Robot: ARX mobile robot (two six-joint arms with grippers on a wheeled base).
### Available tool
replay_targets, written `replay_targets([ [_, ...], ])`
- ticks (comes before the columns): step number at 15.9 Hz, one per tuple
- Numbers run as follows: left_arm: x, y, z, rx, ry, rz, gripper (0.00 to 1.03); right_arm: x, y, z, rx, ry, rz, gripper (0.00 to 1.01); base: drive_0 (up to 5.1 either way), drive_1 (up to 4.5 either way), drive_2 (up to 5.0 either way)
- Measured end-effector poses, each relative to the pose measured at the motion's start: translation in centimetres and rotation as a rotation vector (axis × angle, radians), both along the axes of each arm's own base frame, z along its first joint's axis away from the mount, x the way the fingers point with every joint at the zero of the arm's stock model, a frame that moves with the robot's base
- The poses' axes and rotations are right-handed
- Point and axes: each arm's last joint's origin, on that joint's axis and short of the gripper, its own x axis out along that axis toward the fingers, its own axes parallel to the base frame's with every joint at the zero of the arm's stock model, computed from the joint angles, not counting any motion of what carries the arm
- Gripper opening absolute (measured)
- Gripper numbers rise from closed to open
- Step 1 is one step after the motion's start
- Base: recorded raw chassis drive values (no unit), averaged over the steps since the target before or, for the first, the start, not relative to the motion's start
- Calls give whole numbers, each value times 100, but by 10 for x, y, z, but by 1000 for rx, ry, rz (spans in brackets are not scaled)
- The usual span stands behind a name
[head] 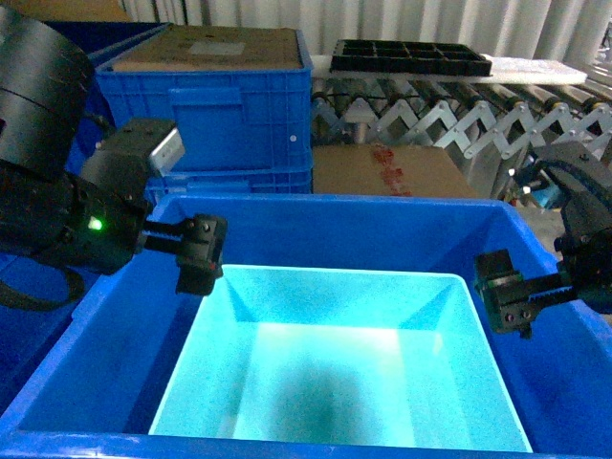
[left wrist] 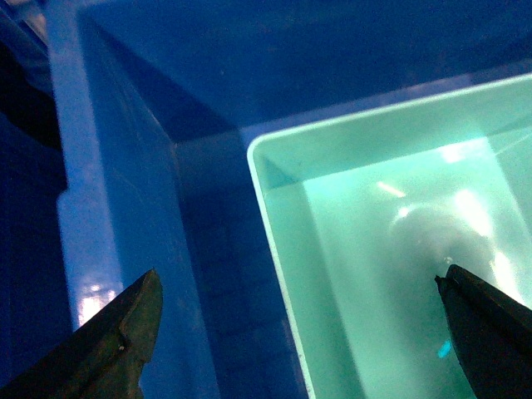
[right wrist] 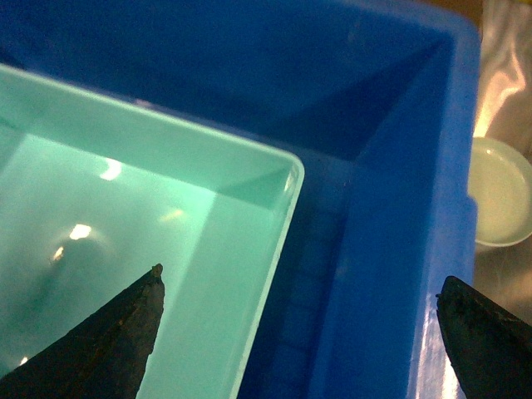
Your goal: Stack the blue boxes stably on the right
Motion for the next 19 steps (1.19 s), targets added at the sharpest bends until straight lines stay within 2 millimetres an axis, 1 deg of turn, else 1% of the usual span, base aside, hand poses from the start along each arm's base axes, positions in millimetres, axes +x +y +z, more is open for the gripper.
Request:
replay_targets([
  [1, -1, 2, 12, -13, -28, 5, 98, 2, 1, 14, 15, -37, 1, 98, 0, 0, 0],
  [3, 1, 6, 43, -53, -100, 20, 98, 9, 2, 45, 40, -131, 6, 98, 0, 0, 0],
  [5, -3, 13, 86, -101, -210, 41, 98, 11, 1, 82, 73, -231, 0, 98, 0, 0, 0],
  [6, -8, 19, 118, -134, -289, 59, 98, 9, -1, 110, 96, -306, -7, 98, 0, 0, 0],
  [8, -26, 31, 173, -201, -418, 101, 98, -1, -7, 169, 156, -463, -27, 98, 0, 0, 0],
  [9, -37, 35, 196, -223, -473, 116, 98, -11, -11, 195, 182, -534, -38, 98, 0, 0, 0],
  [10, -49, 38, 211, -244, -518, 132, 98, -22, -14, 215, 206, -586, -48, 98, 0, 0, 0],
  [11, -59, 41, 220, -249, -528, 155, 98, -30, -15, 228, 221, -612, -52, 98, 0, 0, 0],
  [12, -63, 41, 224, -251, -547, 170, 98, -33, -16, 233, 230, -634, -58, 98, 0, 0, 0],
  [13, -63, 41, 225, -251, -556, 172, 98, -33, -16, 234, 228, -649, -69, 98, 0, 0, 0],
  [16, -63, 42, 223, -248, -548, 176, 98, -32, -16, 232, 225, -640, -74, 98, 0, 0, 0],
  [17, -63, 42, 223, -248, -549, 175, 98, -32, -16, 232, 220, -659, -93, 96, 0, 0, 0],
  [18, -63, 40, 223, -233, -620, 191, 94, -41, -20, 224, 189, -719, -172, 84, 0, 0, 0],
  [19, -74, 45, 211, -183, -729, 252, 82, -59, -25, 204, 175, -717, -187, 71, 0, 0, 0],
])
